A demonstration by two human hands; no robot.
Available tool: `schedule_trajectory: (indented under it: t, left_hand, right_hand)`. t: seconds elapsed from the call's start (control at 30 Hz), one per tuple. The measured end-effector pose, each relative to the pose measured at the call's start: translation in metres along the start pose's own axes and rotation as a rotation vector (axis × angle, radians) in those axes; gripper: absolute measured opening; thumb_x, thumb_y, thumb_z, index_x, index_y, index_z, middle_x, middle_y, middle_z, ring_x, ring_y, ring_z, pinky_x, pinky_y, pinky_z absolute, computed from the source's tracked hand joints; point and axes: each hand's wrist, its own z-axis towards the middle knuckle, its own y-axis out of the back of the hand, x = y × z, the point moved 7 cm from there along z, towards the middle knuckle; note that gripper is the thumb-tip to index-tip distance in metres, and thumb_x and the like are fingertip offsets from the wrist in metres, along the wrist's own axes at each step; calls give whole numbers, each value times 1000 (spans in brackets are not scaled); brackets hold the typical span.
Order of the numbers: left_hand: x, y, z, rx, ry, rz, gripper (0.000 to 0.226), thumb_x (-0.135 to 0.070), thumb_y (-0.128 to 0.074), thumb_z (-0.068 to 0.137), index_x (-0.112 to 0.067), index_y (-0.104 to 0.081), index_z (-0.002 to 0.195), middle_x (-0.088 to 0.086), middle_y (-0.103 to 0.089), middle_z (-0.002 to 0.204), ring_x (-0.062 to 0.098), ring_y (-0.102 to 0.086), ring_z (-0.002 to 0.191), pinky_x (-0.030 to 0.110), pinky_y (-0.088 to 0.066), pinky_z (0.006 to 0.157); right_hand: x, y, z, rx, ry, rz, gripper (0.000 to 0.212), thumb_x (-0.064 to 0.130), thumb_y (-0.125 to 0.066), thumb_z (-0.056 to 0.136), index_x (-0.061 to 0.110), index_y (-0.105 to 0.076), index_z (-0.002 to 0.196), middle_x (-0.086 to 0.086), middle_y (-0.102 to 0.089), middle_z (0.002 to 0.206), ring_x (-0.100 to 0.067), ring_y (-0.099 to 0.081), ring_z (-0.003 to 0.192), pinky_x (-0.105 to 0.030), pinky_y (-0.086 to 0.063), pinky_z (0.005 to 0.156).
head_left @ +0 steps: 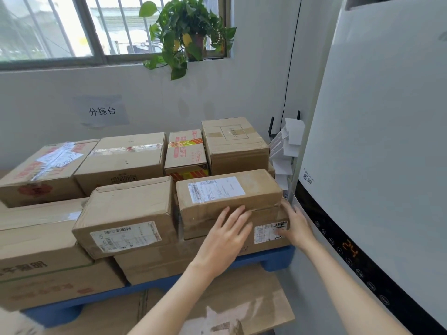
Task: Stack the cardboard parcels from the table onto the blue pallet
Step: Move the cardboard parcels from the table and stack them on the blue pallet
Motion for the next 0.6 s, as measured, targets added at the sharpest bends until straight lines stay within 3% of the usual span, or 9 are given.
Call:
schedule_trajectory:
  t: [0.17,0.33,0.6]
  left_hand:
    - [-9,-11,-5,17,-50,1,45,-13,-63,81,-12,-54,125,11,-48,141,29,-39,136,50,-32,112]
    - [-14,-34,-15,72,-87,-20,50,-13,-70,74,-12,-55,122,8,-55,132,25,-48,127,44,-38,109]
    - [-14,-40,-15,97,-114,-54,55,-13,-75,68,-12,-57,120,8,-58,127,24,-53,121,38,-44,104]
  right_hand:
    - [-4,-5,18,46,52,26,103,19,-90,61,37,-32,145,-5,-33,150,-26,-28,141,-52,-29,113]
    - [-10,-1,24,26,84,108,93,7,-88,58,22,-48,141,-3,-46,141,-21,-41,131,-41,-34,112]
    - [-12,0,20,6,124,141,84,10,-88,57,15,-56,134,-1,-53,135,-18,-46,125,-32,-34,108]
